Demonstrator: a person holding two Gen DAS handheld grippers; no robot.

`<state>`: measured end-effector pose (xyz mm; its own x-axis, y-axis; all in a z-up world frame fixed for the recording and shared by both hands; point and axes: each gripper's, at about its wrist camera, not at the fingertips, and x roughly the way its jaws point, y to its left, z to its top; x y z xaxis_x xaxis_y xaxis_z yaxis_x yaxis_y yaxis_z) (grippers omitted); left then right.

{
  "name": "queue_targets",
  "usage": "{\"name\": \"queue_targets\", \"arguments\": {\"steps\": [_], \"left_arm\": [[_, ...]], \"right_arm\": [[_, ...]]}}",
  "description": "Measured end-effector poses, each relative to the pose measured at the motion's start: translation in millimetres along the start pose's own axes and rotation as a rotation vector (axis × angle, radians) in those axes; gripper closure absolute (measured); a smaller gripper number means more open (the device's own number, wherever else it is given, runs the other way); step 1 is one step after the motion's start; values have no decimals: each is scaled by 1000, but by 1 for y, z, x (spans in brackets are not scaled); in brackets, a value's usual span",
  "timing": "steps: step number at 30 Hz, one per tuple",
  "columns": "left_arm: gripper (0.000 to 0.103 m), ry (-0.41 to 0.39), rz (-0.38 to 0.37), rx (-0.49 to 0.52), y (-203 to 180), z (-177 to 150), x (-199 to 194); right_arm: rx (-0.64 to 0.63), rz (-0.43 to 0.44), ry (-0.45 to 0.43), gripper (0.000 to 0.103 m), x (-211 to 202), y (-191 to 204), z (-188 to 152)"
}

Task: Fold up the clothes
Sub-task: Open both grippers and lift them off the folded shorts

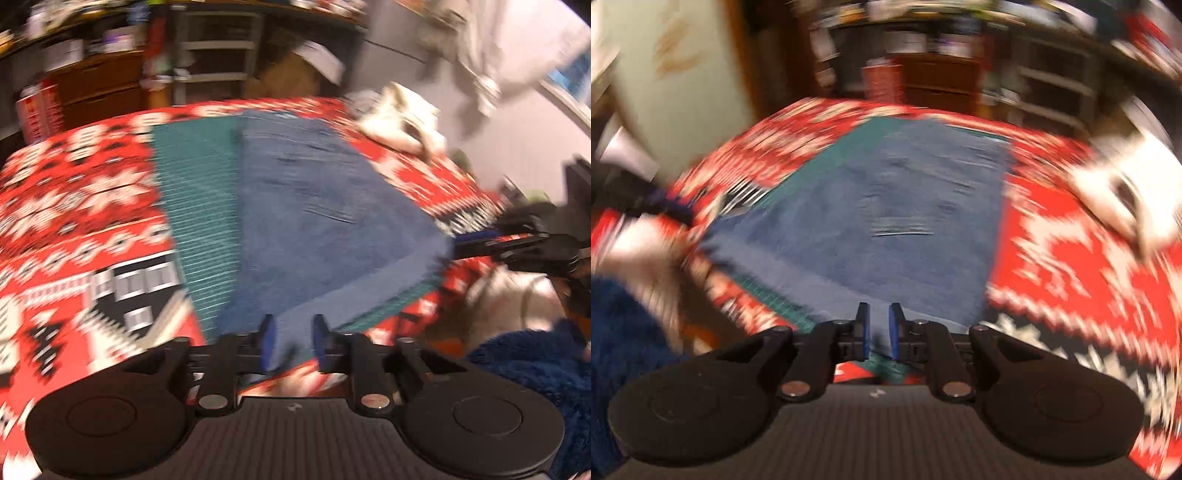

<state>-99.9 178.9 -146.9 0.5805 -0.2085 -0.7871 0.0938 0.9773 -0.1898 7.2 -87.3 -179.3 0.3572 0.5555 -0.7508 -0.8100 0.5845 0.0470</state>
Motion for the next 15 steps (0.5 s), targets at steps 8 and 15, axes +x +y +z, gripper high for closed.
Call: {"name": "queue_targets", "arguments": {"steps": [8, 15], "left_arm": [[74, 32, -1, 406, -74, 12, 64], [74, 71, 3, 622, -103, 0, 86]], "right_arm": [[-424, -38, 83, 81, 41, 57, 4], [-518, -43, 103, 81, 48, 70, 5]]}}
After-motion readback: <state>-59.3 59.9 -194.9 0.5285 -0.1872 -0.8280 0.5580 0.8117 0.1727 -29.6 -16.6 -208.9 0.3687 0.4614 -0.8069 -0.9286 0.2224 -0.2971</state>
